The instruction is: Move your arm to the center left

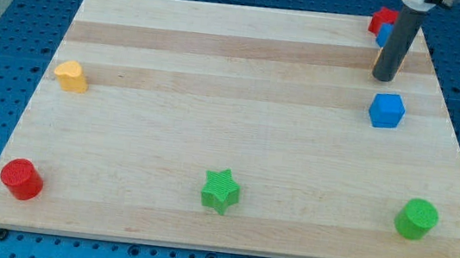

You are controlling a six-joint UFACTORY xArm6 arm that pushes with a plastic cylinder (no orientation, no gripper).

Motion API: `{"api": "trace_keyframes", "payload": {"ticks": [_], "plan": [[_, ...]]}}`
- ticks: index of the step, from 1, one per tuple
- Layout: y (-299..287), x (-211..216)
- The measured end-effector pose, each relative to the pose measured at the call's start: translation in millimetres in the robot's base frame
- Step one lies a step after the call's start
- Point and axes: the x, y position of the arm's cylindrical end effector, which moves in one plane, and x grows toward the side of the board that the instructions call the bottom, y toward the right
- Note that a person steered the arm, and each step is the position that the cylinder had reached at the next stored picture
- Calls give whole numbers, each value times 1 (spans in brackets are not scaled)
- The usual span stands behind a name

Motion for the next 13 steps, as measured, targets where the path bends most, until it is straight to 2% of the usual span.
{"api": "trace_keyframes", "payload": {"ticks": [3, 4, 5, 6, 8, 10, 11, 12, 13], "plan": [[0, -19], [-9, -13], [-52, -2], [-105, -9], [-213, -40], [-373, -43], [-455, -21], [-510, 18], [-512, 21]]}}
